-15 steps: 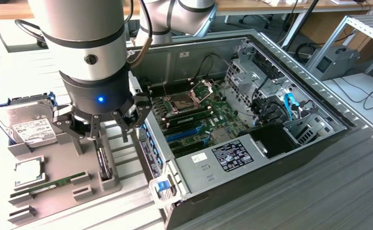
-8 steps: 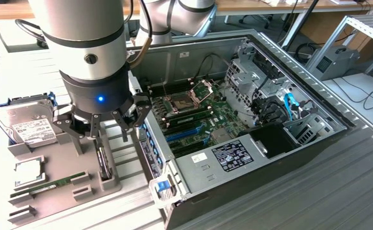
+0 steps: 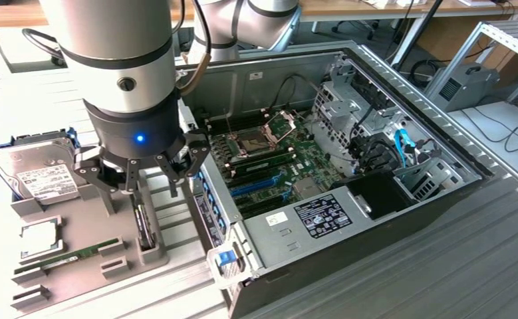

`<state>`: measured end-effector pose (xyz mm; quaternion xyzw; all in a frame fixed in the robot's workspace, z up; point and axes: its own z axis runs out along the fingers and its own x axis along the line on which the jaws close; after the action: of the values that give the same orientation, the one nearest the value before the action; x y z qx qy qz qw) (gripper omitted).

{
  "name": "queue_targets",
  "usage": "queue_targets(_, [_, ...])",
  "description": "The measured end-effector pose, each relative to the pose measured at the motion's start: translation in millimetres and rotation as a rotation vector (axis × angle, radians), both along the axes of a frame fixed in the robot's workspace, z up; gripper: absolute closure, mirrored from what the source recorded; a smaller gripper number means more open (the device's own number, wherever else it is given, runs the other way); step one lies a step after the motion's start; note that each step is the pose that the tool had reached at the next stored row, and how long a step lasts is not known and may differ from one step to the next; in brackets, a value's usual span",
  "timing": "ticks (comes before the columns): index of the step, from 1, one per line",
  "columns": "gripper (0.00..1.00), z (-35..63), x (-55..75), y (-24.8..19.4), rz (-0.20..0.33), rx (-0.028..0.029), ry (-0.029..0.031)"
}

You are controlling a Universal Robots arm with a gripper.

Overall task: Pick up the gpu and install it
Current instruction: 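Pick up the gpu and move the gpu toward the slot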

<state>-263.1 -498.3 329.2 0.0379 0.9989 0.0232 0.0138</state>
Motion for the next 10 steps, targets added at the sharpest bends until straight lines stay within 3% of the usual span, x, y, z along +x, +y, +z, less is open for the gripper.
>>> queue_targets(10, [0.52, -4.3, -2.7, 1.3, 0.0, -0.0001, 0.0])
